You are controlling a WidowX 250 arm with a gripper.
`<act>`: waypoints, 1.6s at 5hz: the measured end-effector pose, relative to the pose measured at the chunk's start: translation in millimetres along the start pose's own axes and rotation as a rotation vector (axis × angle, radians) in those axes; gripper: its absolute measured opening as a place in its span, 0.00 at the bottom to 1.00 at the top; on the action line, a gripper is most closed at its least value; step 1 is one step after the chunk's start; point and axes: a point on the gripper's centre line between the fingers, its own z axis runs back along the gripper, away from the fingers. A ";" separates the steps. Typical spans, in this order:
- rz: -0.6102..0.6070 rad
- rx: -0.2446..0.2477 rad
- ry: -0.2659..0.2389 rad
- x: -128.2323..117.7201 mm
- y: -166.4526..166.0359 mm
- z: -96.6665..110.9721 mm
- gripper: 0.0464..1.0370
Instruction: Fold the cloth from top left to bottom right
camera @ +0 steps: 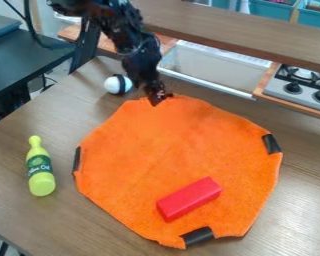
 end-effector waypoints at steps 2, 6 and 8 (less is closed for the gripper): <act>0.006 0.020 0.007 12.6 25.4 -13.3 0.96; -0.003 0.089 0.032 17.5 51.2 -44.9 0.96; 0.008 0.109 0.050 16.3 58.5 -61.0 0.96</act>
